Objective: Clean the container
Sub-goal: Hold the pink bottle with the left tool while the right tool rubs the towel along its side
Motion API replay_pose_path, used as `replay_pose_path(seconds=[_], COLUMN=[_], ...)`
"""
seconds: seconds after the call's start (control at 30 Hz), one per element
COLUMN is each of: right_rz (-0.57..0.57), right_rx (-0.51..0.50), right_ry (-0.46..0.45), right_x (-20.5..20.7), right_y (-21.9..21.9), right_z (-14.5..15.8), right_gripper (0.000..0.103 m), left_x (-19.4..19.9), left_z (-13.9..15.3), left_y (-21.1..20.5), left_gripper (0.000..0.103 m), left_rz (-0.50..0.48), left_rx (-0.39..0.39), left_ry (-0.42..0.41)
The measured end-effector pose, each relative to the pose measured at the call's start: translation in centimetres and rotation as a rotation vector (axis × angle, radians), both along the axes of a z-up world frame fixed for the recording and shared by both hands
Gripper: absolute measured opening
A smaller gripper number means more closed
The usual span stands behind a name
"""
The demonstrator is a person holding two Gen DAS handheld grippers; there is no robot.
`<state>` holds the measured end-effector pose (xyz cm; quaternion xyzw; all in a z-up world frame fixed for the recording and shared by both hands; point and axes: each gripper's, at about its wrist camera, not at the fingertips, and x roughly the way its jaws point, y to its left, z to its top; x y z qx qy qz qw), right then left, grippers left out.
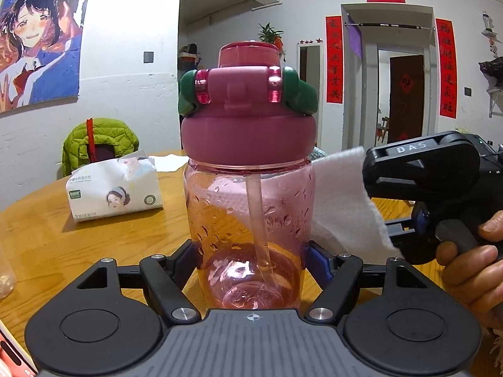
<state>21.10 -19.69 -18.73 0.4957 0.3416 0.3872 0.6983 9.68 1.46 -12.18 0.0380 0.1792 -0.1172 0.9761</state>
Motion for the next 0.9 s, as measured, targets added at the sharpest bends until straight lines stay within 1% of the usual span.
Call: replay_pose_path(seconds=[0.1, 0.2, 0.27, 0.33, 0.37, 0.67, 0.8, 0.9], right_rz=[-0.002, -0.005, 0.000, 0.003, 0.004, -0.002, -0.006, -0.008], right_rx=[0.006, 0.007, 0.021, 0.035, 0.042, 0.023, -0.012, -0.029], right_ry=[0.007, -0.001, -0.006, -0.012, -0.015, -0.025, -0.035, -0.043], right_x=[-0.01, 0.02, 0.09, 0.12, 0.13, -0.14, -0.21, -0.28], right_y=[0.01, 0.09, 0.04, 0.07, 0.10, 0.06, 0.16, 0.23], right_z=[-0.15, -0.19, -0.27, -0.28, -0.28, -0.12, 0.07, 0.18], right_gripper=[0.032, 0.030, 0.025, 0.017, 0.016, 0.017, 0.016, 0.016], left_x=[-0.08, 0.04, 0.08, 0.11, 0.14, 0.24, -0.02, -0.28], left_z=[-0.02, -0.05, -0.05, -0.05, -0.06, -0.05, 0.18, -0.04], left_y=[-0.06, 0.05, 0.06, 0.08, 0.09, -0.24, -0.47, -0.71], left_gripper=[0.071, 0.071, 0.071, 0.071, 0.071, 0.072, 0.072, 0.080], left_rz=[0.001, 0.004, 0.005, 0.006, 0.006, 0.021, 0.047, 0.054], left_rx=[0.002, 0.007, 0.009, 0.011, 0.013, 0.039, 0.045, 0.059], left_ry=[0.000, 0.000, 0.001, 0.001, 0.001, 0.003, 0.021, 0.066])
